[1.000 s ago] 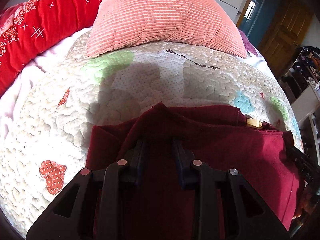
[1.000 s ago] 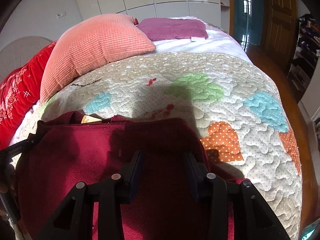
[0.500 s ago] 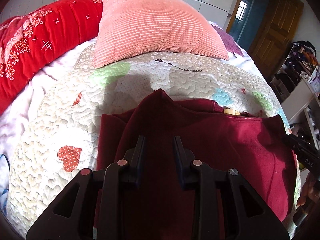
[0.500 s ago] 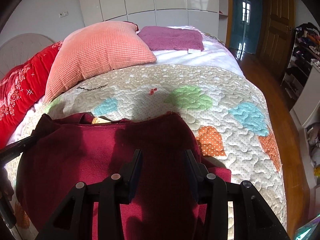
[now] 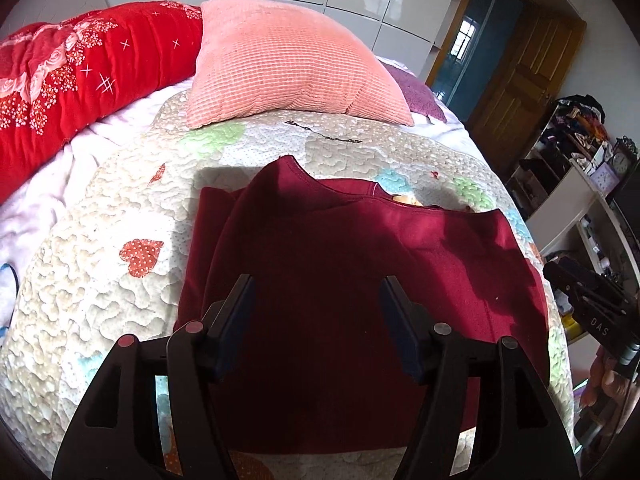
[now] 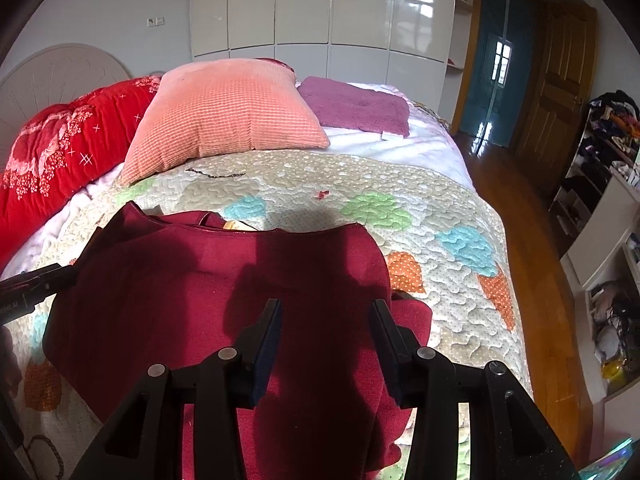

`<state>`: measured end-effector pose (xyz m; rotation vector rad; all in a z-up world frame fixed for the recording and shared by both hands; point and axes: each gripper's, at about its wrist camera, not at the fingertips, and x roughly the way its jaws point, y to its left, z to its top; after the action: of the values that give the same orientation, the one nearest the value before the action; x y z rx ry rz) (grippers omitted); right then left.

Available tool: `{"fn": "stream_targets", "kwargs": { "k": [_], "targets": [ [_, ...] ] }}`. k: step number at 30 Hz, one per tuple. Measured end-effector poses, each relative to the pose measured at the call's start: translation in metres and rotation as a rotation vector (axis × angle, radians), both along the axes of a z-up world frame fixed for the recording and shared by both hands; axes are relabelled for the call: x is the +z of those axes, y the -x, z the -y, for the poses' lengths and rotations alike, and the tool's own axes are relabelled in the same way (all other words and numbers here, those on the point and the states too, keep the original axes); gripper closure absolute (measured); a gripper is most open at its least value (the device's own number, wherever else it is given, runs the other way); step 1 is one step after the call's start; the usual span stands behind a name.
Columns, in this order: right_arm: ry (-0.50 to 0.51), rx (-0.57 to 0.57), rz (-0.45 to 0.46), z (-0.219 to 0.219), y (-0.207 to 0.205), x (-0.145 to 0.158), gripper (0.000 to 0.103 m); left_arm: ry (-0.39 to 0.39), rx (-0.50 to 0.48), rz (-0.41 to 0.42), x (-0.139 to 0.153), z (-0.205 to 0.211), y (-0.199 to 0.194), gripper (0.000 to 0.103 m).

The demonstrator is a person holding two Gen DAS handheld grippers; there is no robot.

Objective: Fold small clothes

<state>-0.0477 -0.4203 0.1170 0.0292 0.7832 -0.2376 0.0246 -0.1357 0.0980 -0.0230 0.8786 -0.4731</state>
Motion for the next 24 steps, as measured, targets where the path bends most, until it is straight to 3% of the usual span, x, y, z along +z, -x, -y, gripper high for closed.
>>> {"fn": "stream_targets", "kwargs": {
  "k": [11,17,20,24],
  "targets": [
    [-0.037,0.026,-0.012,-0.009,0.006,-0.005,0.057,0.003,-0.028,0.015,0.002,-0.007,0.022,0.039],
    [-0.11,0.03,-0.094,-0.001,-0.006,-0.043,0.057,0.044,0.037,-0.034,-0.011,-0.04,0.026,0.039],
    [-0.124,0.033,-0.173,0.004,-0.015,-0.069,0.056,0.022,0.081,-0.03,-0.016,-0.056,0.028,0.039],
    [-0.116,0.031,-0.163,0.0,-0.015,-0.062,0.055,0.0,0.117,-0.008,-0.018,-0.071,0.031,0.039]
  ]
}}
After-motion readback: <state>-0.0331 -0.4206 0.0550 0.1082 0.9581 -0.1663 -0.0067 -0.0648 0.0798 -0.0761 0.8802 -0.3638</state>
